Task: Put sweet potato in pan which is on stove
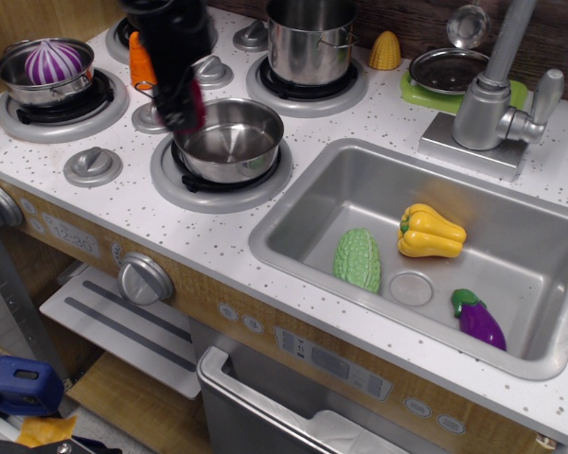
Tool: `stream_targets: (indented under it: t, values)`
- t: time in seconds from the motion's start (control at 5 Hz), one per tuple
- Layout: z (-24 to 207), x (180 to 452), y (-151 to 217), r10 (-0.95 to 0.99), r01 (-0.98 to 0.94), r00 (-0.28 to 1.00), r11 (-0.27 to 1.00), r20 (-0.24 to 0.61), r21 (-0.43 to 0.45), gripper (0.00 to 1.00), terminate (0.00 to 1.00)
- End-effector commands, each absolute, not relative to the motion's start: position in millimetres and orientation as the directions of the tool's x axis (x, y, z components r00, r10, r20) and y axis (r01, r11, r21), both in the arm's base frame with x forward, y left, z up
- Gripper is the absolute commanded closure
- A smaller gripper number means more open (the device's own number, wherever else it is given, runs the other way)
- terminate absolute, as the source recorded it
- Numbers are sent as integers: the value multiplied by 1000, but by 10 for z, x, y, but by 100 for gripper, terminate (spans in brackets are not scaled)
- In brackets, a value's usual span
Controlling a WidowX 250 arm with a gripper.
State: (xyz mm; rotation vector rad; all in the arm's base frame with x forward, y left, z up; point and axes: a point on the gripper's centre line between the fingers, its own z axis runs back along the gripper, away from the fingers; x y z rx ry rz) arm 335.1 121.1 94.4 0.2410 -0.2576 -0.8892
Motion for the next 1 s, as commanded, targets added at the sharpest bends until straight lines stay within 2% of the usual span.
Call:
stream_targets:
  t: [0.0,0.2,0.4,0.6,0.8]
  values:
    - [1012,3693,1086,-810,739,551,585,200,334,100,0]
    - [855,3742,1036,-798,726,558,602,226,333,100,0]
    - [707,3723,1019,-780,722,564,625,272,297,100,0]
    - [636,3708,1065,-778,732,562,626,282,267,100,0]
    - [580,3690,1098,-780,739,563,623,275,255,0,0]
